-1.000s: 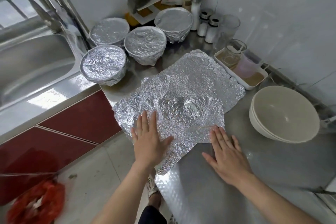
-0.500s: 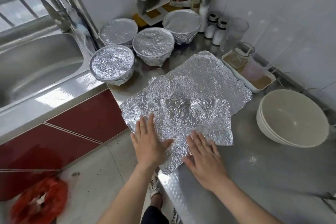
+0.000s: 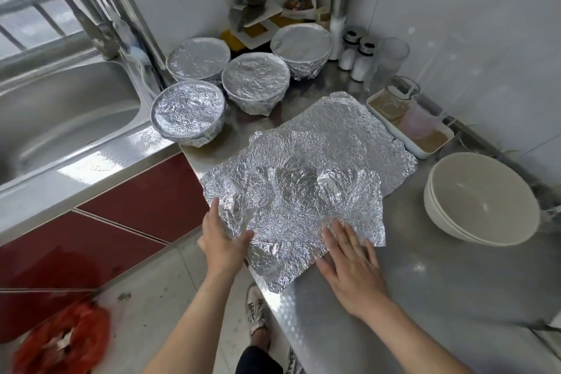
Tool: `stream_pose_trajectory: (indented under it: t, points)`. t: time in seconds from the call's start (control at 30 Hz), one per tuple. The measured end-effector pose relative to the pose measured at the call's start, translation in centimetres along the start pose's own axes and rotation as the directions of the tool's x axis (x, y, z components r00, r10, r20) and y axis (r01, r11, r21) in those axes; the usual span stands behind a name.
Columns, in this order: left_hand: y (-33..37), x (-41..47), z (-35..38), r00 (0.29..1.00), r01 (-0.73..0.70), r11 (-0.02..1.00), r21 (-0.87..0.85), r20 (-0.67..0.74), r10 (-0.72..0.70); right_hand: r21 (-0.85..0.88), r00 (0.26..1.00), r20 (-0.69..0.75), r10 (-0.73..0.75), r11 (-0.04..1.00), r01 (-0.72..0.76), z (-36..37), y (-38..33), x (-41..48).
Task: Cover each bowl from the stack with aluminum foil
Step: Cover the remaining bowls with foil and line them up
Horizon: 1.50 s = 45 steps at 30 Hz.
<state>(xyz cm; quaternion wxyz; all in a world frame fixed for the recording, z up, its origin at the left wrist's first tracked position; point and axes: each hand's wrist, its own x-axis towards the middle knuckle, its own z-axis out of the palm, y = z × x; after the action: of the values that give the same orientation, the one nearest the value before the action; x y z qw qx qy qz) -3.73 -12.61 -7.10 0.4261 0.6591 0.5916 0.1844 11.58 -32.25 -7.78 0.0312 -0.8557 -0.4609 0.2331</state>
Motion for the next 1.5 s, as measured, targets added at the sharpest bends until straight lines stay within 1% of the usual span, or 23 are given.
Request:
stream_pose_trajectory:
  t: [0.13,0.27,0.37,0.47,0.53,0.63,0.7,0.77,0.83,0.9,0.93,0.97,1.0,1.03,1.07,1.1,1.13,1.17,1.23,1.3,1.37,1.43,1.5]
  points:
    - [0.1,0.6,-0.4,0.997,-0.077,0.991,0.107,-0.001,0.078,0.031,0.997,-0.029,0.065,0.997,-0.064,-0.2,0.3,-0.6]
    - [0.2,1.8,-1.1,1.0,0.005,1.0,-0.007,-0.012,-0.005,0.016,0.998,-0.005,0.066,0.998,-0.066,-0.1,0.9,-0.7]
    - [0.3,2.3,-1.6,0.999,-0.018,1.0,-0.024,0.051,0.02,0.02,0.997,-0.031,0.068,0.997,-0.068,-0.2,0.9,-0.9]
    - [1.3,2.0,-2.1,0.978,-0.19,0.979,0.068,0.099,0.183,0.037,0.994,-0.078,0.08,0.996,-0.077,0.4,0.8,-1.2]
    - [2.1,1.5,-2.3,0.94,-0.337,0.927,0.162,0.102,0.324,0.027,0.987,-0.115,0.113,0.994,-0.11,0.9,0.8,-1.3]
    - [2.9,1.1,-2.7,0.848,-0.52,0.811,0.268,0.045,0.529,0.026,0.977,-0.149,0.154,0.988,-0.152,1.1,0.2,-1.7]
    - [3.6,1.3,-3.2,0.813,-0.554,0.781,0.29,-0.013,0.582,0.036,0.975,-0.157,0.16,0.987,-0.156,1.2,-0.6,-1.6]
    - [4.1,2.4,-3.4,0.83,-0.513,0.813,0.277,-0.081,0.552,0.036,0.977,-0.161,0.139,0.99,-0.134,1.1,-1.5,-1.2]
    - [4.3,4.0,-3.5,0.902,-0.393,0.887,0.245,-0.086,0.423,0.029,0.982,-0.153,0.109,0.994,-0.106,0.7,-2.5,-0.5]
    - [4.6,4.5,-3.5,0.96,-0.222,0.934,0.28,-0.106,0.26,0.072,0.989,-0.117,0.092,0.994,-0.084,-0.2,-3.2,0.2]
    - [4.9,4.2,-3.4,0.961,-0.172,0.935,0.311,-0.157,0.229,0.081,0.99,-0.112,0.091,0.993,-0.082,-0.9,-3.5,0.5]
    - [5.4,3.5,-2.9,0.942,-0.194,0.917,0.349,-0.194,0.273,0.096,0.985,-0.137,0.108,0.991,-0.095,-1.7,-3.3,0.6]
    - [5.8,2.7,-2.4,0.914,-0.274,0.88,0.388,-0.179,0.364,0.106,0.966,-0.225,0.127,0.989,-0.105,-2.7,-3.1,0.7]
    - [6.2,1.7,-1.6,0.883,-0.384,0.819,0.427,-0.089,0.46,0.11,0.921,-0.361,0.145,0.988,-0.112,-3.8,-2.6,0.7]
    - [6.5,0.6,-0.5,0.855,-0.49,0.747,0.45,0.079,0.513,0.105,0.851,-0.502,0.152,0.988,-0.115,-5.0,-1.8,0.6]
    - [6.6,-0.4,0.7,0.819,-0.571,0.68,0.46,0.264,0.509,0.096,0.779,-0.605,0.165,0.986,-0.135,-6.2,-0.6,0.4]
    - [6.3,-1.3,2.2,0.778,-0.628,0.625,0.464,0.406,0.48,0.092,0.721,-0.665,0.197,0.979,-0.184,-7.5,0.8,0.2]
    - [5.4,-1.6,3.3,0.749,-0.658,0.588,0.47,0.485,0.451,0.09,0.677,-0.693,0.249,0.961,-0.262,-8.4,1.8,0.3]
    - [4.8,-2.2,5.6,0.736,-0.665,0.574,0.477,0.548,0.397,0.115,0.624,-0.678,0.388,0.895,-0.432,-10.1,4.5,0.0]
    - [4.7,-2.2,7.1,0.762,-0.626,0.598,0.501,0.557,0.33,0.11,0.673,-0.539,0.507,0.834,-0.54,-10.8,6.5,0.3]
    - [5.0,-2.0,7.6,0.776,-0.593,0.628,0.503,0.564,0.281,0.046,0.719,-0.406,0.564,0.799,-0.6,-10.9,7.6,0.6]
    - [5.6,-2.0,7.7,0.776,-0.58,0.648,0.493,0.577,0.256,0.06,0.742,-0.404,0.534,0.826,-0.561,-11.1,8.5,0.5]
    - [6.0,-2.2,7.6,0.774,-0.578,0.628,0.521,0.593,0.222,0.139,0.753,-0.42,0.506,0.856,-0.498,-11.3,8.7,0.2]
